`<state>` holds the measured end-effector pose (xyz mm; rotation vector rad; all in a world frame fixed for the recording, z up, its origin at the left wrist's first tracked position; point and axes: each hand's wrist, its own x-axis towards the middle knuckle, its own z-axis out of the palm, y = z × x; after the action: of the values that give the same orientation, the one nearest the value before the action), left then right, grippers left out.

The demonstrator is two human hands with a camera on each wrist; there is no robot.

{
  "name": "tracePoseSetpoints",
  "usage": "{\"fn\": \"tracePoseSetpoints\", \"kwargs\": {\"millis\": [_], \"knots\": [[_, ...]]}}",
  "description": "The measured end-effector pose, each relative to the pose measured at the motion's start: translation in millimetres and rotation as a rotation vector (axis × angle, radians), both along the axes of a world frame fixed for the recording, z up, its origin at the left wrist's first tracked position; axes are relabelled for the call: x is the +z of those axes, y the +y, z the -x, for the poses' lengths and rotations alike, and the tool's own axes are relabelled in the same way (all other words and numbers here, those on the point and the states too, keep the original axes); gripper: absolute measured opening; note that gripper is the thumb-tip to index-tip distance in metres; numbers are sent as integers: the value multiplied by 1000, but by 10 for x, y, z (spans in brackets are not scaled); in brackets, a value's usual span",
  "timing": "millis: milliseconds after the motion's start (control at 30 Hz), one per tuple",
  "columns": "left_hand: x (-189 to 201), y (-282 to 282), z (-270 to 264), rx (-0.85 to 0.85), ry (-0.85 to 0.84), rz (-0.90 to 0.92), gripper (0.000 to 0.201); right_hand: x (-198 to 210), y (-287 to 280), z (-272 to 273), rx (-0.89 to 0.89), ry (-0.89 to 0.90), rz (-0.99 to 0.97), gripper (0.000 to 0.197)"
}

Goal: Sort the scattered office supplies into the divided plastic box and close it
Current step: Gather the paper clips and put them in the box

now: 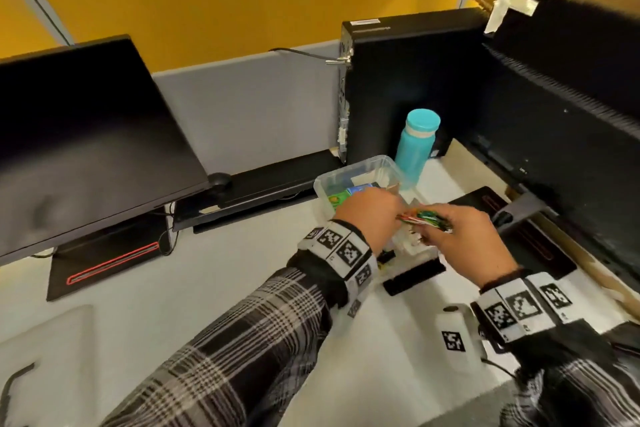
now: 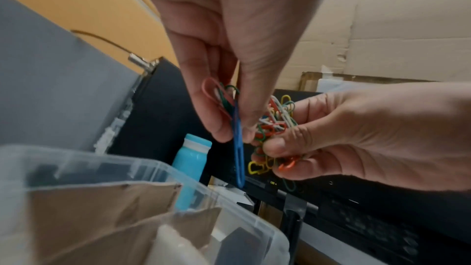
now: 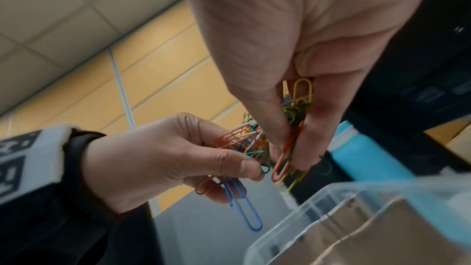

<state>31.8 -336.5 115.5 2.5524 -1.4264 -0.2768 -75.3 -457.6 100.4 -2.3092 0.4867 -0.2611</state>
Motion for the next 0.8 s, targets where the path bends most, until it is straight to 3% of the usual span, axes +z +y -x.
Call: {"fn": "tracePoseSetpoints", "kwargs": {"millis": [133, 367, 533, 700, 800], "knots": [[-113, -533, -131, 79, 77, -81, 19, -140, -429, -166, -45, 123, 46, 13], [-537, -736, -176, 198, 162, -142, 20, -370, -486, -371, 36, 374, 242, 20], [-622, -867, -172, 273, 149, -242, 45, -289, -302, -451, 92, 554, 370, 25], [-606, -765, -173, 203, 138, -241, 29, -264, -262, -470, 90, 654, 371, 26], [-491, -667, -199, 211, 247, -204, 26, -302, -290, -439, 88, 638, 350, 30]]}}
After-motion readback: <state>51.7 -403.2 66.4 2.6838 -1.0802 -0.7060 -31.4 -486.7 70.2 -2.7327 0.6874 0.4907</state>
